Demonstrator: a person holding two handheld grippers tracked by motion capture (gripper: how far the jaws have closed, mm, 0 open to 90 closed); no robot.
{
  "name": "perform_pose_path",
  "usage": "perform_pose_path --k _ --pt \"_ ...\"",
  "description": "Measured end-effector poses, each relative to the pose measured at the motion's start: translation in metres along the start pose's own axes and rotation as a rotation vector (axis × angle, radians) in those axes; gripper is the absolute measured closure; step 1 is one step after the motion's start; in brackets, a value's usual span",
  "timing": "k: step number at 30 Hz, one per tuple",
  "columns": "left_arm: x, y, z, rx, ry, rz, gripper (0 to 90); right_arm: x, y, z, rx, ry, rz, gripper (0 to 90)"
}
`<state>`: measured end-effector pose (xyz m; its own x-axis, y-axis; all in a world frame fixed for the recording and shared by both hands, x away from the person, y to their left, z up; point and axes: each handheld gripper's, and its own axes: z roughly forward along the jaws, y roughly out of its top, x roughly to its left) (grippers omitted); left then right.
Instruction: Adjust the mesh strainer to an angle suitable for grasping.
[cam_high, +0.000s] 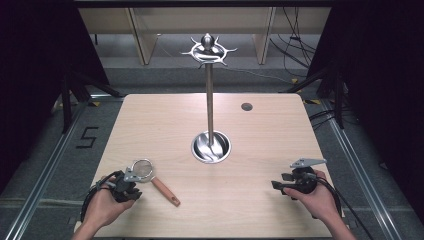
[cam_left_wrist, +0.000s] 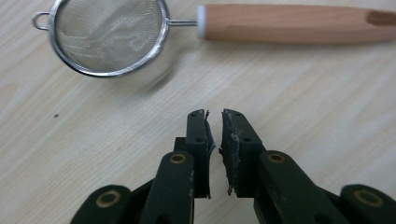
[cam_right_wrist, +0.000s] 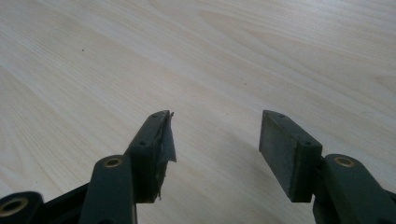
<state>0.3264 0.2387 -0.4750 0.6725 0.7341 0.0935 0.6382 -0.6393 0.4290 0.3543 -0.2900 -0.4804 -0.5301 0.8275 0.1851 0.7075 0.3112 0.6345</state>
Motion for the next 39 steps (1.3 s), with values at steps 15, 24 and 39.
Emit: perform_pose_path --k 15,24,39 --pt "-0.022 0.03 0.014 0.066 -0.116 0.182 89.2 -0.001 -0.001 0.0 -0.009 -0.002 0.014 44.4" --pt "-0.035 0.049 0.022 0.077 -0.153 0.202 89.2 -0.003 0.0 0.001 -0.023 0.002 -0.014 44.4" --pt "-0.041 0.099 0.041 0.08 -0.163 0.26 89.2 -0.002 0.0 -0.001 -0.016 0.017 0.018 44.4"
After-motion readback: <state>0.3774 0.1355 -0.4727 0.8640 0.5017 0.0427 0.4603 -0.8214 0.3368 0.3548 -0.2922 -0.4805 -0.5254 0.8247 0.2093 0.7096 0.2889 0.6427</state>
